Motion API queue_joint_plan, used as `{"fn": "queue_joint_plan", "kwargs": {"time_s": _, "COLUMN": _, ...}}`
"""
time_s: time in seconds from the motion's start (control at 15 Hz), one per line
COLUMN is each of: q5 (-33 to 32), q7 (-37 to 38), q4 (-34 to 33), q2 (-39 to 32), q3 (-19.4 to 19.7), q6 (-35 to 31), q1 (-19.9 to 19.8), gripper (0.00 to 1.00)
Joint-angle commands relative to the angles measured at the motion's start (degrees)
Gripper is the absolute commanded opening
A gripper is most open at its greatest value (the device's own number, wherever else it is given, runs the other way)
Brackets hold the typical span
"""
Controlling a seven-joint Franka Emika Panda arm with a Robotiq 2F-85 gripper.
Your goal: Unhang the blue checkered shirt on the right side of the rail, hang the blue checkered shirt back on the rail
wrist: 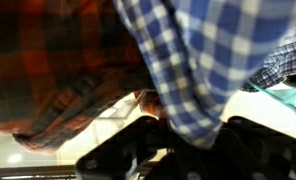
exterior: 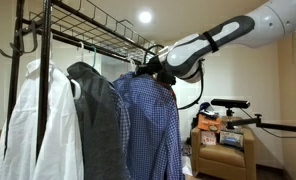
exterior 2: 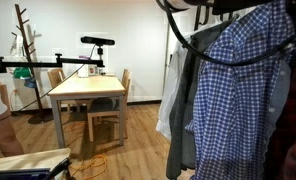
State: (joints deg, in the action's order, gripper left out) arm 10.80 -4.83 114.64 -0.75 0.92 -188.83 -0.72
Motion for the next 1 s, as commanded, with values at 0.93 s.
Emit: {"fn": "queue_joint_plan", "kwargs": {"time_s": 0.93, "q5": -5.8, "q7": 0.8, "q4": -8.9, "q2": -2.2, "q3": -0.3, "q6": 15.3, "q1": 0.3, "gripper": 0.09}}
